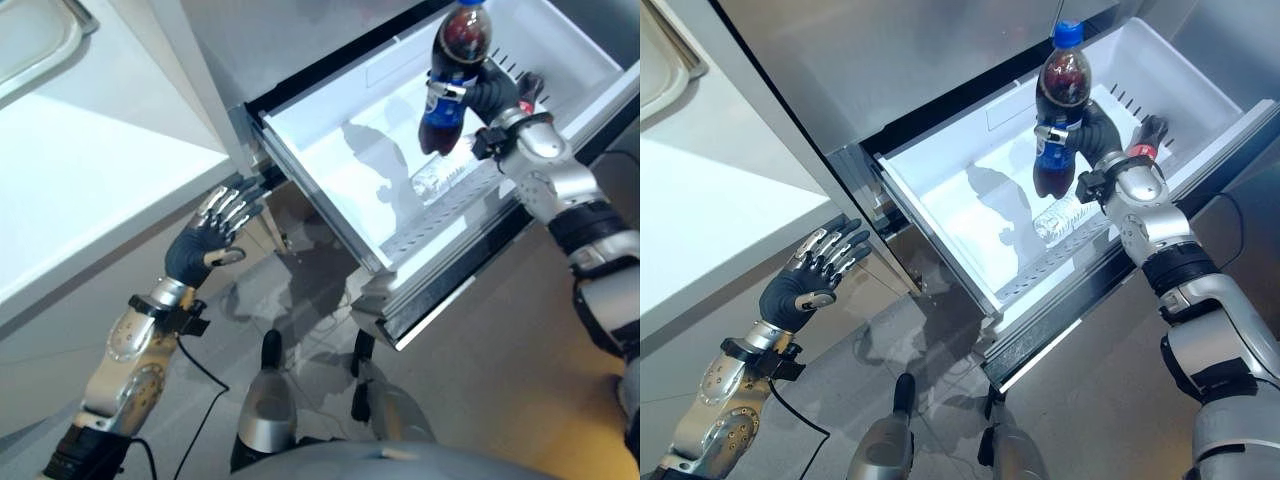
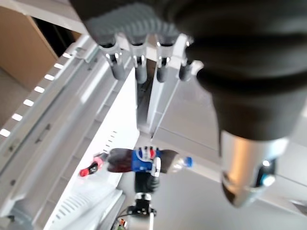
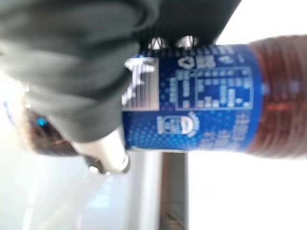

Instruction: Take the drinks into the refrigerator

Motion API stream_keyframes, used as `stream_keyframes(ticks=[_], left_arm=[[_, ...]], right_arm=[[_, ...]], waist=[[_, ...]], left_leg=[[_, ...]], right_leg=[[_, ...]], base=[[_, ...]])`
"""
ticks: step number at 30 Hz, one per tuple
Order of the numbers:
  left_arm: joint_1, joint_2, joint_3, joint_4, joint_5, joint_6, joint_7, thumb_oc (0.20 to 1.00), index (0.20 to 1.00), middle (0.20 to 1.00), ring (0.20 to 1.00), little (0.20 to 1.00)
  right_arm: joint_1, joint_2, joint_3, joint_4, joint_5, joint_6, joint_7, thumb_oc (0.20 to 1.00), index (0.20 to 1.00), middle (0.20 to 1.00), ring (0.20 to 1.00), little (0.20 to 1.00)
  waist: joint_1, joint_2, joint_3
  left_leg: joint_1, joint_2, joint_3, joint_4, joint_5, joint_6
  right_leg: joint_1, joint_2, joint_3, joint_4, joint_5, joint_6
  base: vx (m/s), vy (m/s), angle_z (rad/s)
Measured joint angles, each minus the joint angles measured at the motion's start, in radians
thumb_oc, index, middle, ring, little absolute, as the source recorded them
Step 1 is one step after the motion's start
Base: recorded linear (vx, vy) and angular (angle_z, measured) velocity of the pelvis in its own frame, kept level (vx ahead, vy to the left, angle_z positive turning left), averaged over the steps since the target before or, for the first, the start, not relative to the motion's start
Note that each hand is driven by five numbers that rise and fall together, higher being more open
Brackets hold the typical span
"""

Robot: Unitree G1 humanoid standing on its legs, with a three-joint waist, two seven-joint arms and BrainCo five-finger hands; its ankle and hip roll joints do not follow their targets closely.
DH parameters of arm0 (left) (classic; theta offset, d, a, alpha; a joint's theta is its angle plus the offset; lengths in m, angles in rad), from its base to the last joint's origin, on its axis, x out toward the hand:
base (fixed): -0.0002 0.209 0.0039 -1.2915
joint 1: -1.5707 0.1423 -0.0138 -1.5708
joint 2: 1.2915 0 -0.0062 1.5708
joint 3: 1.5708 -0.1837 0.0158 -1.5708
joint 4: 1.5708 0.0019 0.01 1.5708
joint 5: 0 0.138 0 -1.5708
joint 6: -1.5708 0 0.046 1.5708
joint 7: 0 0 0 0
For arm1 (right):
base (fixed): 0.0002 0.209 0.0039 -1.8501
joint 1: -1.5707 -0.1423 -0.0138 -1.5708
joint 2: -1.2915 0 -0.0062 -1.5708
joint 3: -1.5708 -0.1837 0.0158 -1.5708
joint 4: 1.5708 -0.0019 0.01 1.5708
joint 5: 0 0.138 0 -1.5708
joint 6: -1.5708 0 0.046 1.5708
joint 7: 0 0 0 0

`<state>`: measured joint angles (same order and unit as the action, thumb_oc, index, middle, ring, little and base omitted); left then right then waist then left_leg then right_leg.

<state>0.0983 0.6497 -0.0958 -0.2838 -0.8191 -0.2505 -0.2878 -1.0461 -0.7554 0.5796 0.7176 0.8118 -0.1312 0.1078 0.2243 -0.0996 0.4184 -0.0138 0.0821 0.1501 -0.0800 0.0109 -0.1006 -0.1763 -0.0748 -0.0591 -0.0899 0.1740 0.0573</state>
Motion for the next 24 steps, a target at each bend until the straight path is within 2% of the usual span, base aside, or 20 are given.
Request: stream_keyframes(ticks=[8, 15, 24], left_arm=[[-0.033, 0.0, -0.014, -0.005, 0.004, -0.016, 0.026, 1.0, 1.0, 1.0, 1.0, 1.0], [-0.054, 0.023, -0.025, -0.012, 0.021, -0.03, 0.051, 1.0, 1.0, 1.0, 1.0, 1.0], [-0.043, 0.036, -0.037, -0.013, 0.023, -0.039, 0.087, 1.0, 1.0, 1.0, 1.0, 1.0]], right_arm=[[-0.027, 0.002, 0.054, 0.038, -0.152, 0.043, 0.017, 0.2, 0.2, 0.2, 0.2, 0.2], [-0.092, -0.019, 0.068, 0.034, -0.174, 0.053, 0.045, 0.2, 0.2, 0.2, 0.2, 0.2], [-0.141, -0.018, 0.165, 0.028, -0.213, 0.057, 0.092, 0.2, 0.2, 0.2, 0.2, 0.2]], waist=[[0.01, -0.004, 0.042], [0.01, -0.022, 0.091], [0.008, -0.032, 0.096]], left_leg=[[-0.051, 0.002, -0.019, 0.033, -0.003, -0.004], [-0.105, 0.003, -0.028, 0.072, -0.005, -0.006], [-0.126, 0.004, -0.026, 0.075, -0.005, -0.006]], right_leg=[[-0.027, -0.002, -0.011, 0.002, 0.002, -0.003], [-0.073, -0.004, -0.015, 0.031, 0.007, -0.01], [-0.094, -0.003, -0.013, 0.032, 0.01, -0.013]], base=[[-0.04, -0.012, 0.06], [-0.04, -0.015, 0.03], [0.0, -0.004, -0.01]])
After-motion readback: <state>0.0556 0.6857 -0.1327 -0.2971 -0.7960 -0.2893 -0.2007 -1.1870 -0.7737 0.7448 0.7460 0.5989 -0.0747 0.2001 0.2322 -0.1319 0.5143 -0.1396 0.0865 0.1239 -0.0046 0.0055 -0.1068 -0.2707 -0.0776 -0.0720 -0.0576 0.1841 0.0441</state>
